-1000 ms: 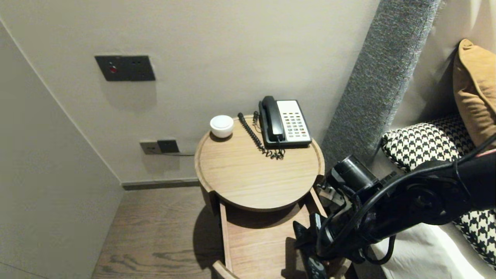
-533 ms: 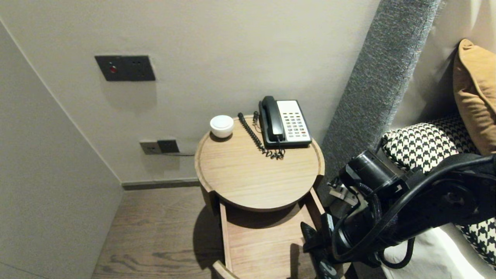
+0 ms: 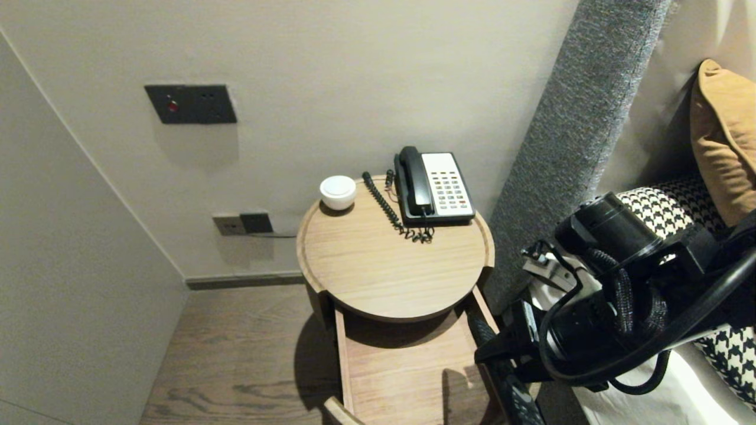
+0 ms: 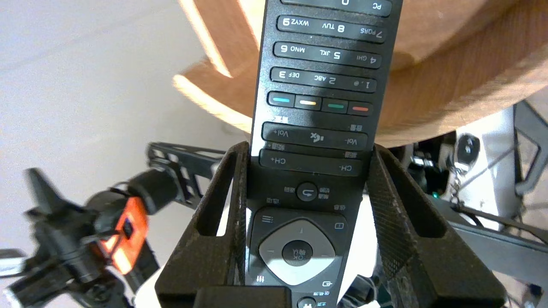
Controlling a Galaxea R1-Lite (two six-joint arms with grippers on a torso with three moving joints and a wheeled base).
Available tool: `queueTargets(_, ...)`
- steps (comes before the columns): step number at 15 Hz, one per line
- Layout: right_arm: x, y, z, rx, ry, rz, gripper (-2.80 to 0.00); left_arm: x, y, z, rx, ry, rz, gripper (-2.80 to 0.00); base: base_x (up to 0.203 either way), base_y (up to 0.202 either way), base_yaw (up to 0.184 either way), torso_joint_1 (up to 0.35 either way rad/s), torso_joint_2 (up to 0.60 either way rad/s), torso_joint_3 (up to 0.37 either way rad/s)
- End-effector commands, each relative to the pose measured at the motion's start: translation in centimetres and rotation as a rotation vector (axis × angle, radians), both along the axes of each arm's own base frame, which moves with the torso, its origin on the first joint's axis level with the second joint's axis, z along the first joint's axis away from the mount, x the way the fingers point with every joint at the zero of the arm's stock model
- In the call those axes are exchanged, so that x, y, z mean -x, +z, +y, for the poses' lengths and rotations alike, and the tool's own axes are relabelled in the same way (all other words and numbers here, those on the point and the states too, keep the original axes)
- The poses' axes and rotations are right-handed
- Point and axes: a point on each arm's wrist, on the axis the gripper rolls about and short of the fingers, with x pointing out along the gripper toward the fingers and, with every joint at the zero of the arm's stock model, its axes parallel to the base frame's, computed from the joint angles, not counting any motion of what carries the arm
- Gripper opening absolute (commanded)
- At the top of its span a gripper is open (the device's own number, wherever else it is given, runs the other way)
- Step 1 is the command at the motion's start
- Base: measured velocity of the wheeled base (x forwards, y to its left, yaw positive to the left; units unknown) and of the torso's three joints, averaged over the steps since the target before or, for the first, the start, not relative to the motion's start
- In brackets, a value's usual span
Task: Take the remote control out of the drawer one by one and place them on the table
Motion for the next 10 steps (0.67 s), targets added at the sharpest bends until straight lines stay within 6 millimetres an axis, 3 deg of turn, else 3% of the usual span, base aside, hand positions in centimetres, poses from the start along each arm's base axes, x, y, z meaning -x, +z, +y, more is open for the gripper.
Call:
queueTargets(1, 0.4, 2.0, -0.3, -0.026, -0.008, -0.038, -2.80, 0.0, 0.0, 0.0, 0.000, 0.000, 0.000, -2.80, 0.000, 0.000, 0.000, 0.000, 0.00, 0.000)
queueTargets(6, -0.1, 4.7, -0.5, 0.043, -0.021, -0.167, -2.80, 0.0, 0.0, 0.0, 0.000, 0.000, 0.000, -2.80, 0.000, 0.000, 0.000, 0.000, 0.00, 0.000)
queueTargets(10, -2.5, 5.6, 0.7, 0.257, -0.008, -0.326, -2.80, 0.0, 0.0, 0.0, 0.000, 0.000, -0.001, -2.80, 0.000, 0.000, 0.000, 0.000, 0.00, 0.000)
